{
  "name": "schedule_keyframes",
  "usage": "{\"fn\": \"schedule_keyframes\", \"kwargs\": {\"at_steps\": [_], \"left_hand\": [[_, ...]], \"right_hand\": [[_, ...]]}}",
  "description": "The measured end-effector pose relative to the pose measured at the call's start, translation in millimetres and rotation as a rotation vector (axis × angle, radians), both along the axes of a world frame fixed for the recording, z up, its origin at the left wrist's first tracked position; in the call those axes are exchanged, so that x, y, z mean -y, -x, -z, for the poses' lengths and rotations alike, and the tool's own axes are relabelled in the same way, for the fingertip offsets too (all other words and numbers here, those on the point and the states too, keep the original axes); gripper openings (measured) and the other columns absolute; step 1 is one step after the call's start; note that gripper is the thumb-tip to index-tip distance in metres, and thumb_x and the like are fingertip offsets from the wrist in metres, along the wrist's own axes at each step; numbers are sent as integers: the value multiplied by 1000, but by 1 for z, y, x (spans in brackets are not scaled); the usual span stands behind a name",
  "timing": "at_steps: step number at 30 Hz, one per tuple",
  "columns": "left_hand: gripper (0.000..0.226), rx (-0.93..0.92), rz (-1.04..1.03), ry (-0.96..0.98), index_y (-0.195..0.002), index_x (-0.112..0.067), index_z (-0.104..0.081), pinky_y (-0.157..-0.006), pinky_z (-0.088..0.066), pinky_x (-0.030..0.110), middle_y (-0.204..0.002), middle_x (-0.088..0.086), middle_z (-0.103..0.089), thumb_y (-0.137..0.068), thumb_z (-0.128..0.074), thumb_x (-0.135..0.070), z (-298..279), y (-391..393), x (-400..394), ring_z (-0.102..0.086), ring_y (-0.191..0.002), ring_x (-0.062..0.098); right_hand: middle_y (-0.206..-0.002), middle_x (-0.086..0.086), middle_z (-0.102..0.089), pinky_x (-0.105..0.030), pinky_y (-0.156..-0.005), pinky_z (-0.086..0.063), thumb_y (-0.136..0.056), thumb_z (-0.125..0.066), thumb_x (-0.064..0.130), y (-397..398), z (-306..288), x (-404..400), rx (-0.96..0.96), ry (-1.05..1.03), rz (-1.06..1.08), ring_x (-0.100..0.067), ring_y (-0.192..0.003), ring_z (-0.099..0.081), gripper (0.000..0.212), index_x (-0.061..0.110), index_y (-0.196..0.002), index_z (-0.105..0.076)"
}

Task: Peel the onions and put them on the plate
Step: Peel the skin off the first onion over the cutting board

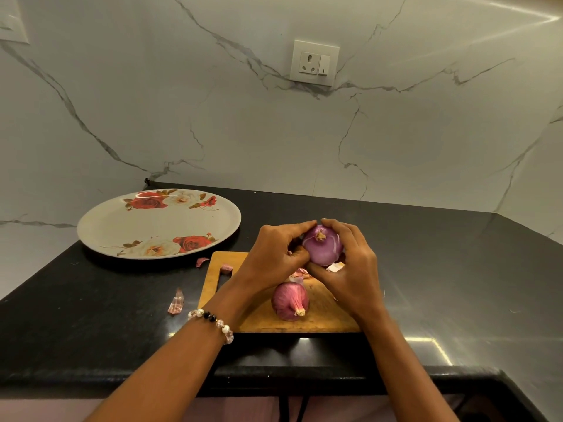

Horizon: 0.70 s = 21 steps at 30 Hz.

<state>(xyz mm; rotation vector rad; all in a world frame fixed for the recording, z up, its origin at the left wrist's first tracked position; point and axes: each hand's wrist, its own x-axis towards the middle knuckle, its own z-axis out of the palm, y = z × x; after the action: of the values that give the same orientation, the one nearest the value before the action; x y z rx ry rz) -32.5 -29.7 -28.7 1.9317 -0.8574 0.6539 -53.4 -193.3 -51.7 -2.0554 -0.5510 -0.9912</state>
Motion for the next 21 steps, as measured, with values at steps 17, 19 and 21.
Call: {"fn": "schedule_keyframes", "kwargs": {"at_steps": [17, 19, 21], "left_hand": [[45, -66, -33, 60, -129, -4, -54, -84, -41, 1, -119, 12, -65, -85, -66, -3, 1, 0, 2, -55, -104, 6], [45, -49, -35, 49, -128, -4, -54, -84, -41, 1, -119, 12, -65, -85, -66, -3, 2, 0, 2, -55, -104, 6], [45, -45, -37, 49, -128, -4, -54, -85, -41, 1, -119, 12, -65, -85, -66, -3, 2, 0, 2, -55, -104, 6]], "right_hand": [[-120, 2, -58, -23, -89, -56, -70, -79, 44, 1, 0, -3, 32, -10, 6, -14, -108, -60, 72, 8, -128, -55], [-120, 5, -56, -18, -90, -54, -71, -79, 45, 1, 0, -3, 27, -18, -8, -14, -108, -60, 72, 9, -128, -54], [-120, 6, -56, -16, -91, -52, -71, -77, 50, 1, -1, -3, 21, -23, -16, -13, -107, -59, 73, 11, -128, -54]]}}
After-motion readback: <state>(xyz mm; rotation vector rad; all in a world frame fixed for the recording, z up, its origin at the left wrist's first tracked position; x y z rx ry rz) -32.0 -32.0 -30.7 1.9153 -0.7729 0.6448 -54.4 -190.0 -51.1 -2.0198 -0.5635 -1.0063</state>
